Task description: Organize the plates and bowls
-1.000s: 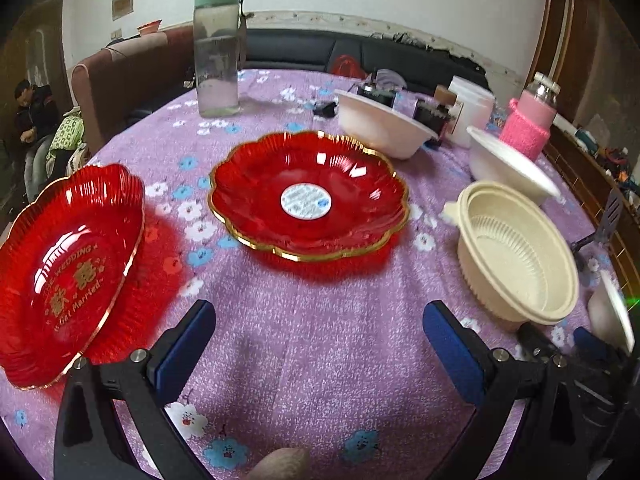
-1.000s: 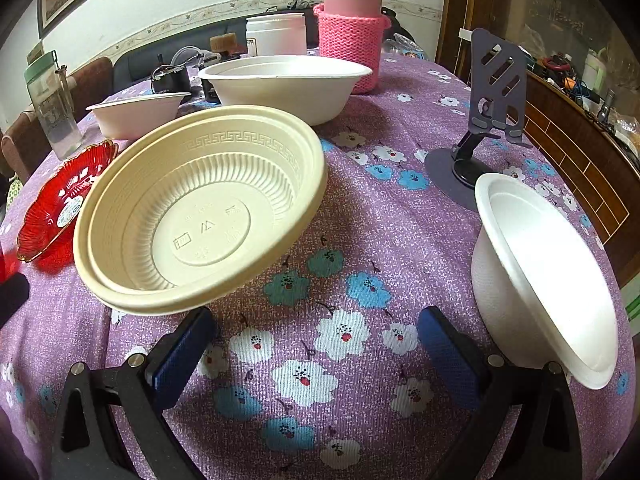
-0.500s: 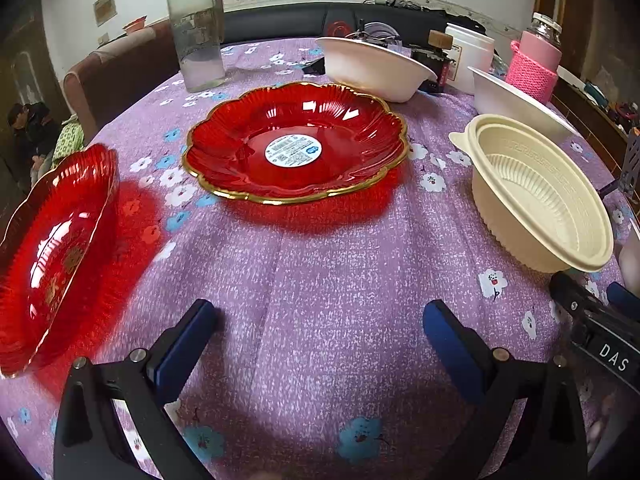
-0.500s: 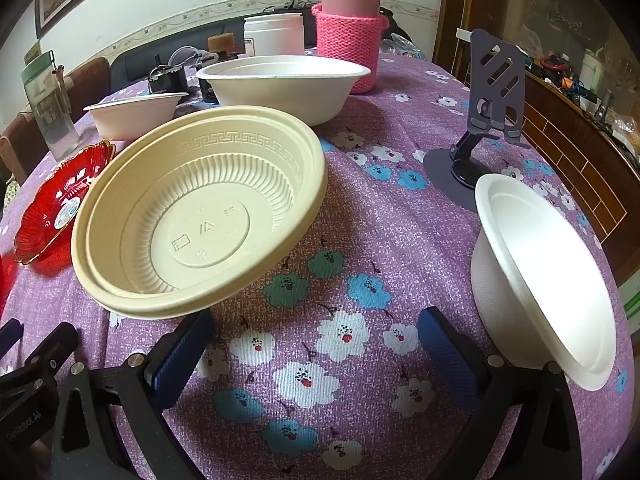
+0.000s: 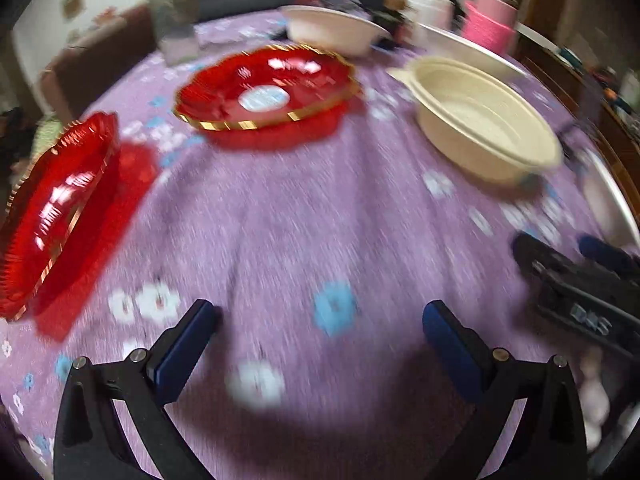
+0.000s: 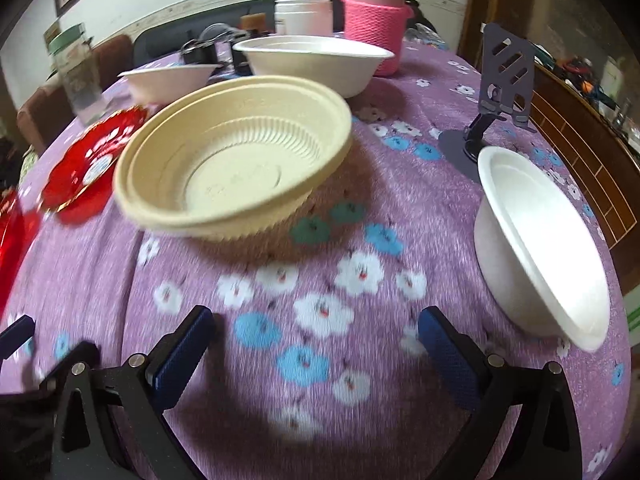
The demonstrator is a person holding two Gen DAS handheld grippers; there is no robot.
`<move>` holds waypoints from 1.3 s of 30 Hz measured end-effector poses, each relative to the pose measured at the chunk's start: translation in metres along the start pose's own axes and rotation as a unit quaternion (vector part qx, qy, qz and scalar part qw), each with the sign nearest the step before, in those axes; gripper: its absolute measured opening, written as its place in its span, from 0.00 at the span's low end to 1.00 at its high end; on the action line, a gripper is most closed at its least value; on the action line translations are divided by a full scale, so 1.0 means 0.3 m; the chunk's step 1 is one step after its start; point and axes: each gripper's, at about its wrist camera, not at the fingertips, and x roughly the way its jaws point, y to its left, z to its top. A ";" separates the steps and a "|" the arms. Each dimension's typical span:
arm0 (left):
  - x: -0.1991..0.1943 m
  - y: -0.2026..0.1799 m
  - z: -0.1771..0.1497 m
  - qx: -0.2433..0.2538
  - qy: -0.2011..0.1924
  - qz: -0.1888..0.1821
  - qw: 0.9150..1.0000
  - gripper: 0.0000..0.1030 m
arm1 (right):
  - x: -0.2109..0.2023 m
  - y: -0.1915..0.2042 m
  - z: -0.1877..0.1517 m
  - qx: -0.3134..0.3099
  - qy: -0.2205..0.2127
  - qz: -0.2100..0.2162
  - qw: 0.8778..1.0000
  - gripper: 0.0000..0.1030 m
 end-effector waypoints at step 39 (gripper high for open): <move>-0.127 1.078 0.097 -0.226 -0.098 0.027 0.969 1.00 | 0.002 0.956 0.148 -0.138 0.012 0.220 0.966 0.73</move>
